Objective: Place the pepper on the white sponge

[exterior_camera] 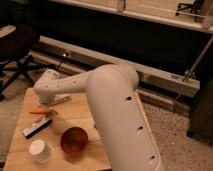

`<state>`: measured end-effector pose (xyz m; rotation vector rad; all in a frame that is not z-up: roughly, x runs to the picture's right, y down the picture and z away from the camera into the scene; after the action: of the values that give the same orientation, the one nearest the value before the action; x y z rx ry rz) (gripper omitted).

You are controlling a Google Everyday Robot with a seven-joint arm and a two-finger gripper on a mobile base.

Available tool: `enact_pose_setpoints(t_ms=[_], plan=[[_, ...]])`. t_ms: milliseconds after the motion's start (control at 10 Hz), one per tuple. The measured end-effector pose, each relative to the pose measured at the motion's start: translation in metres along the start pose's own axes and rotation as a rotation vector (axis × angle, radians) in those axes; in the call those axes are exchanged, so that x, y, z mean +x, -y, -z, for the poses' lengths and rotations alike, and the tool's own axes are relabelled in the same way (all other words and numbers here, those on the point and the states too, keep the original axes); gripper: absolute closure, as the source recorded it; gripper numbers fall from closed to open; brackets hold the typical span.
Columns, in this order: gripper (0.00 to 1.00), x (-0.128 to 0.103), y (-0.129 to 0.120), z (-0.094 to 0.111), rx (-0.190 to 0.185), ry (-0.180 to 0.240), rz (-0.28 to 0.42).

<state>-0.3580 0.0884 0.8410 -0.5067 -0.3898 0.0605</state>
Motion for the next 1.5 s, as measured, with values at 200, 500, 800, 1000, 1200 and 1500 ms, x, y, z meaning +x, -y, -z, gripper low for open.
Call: enact_pose_setpoints(t_ms=[200, 500, 800, 1000, 1200, 1500], plan=[[0.55, -0.001, 0.000, -0.009, -0.010, -0.018, 0.008], [0.55, -0.008, 0.002, -0.021, -0.021, -0.036, 0.024], [0.51, -0.014, 0.003, -0.031, -0.031, -0.043, 0.033], [0.35, -0.014, 0.002, -0.035, -0.039, -0.048, 0.037], [0.31, -0.016, 0.003, -0.039, -0.044, -0.052, 0.040], [0.31, -0.022, 0.004, -0.042, -0.047, -0.051, 0.045]])
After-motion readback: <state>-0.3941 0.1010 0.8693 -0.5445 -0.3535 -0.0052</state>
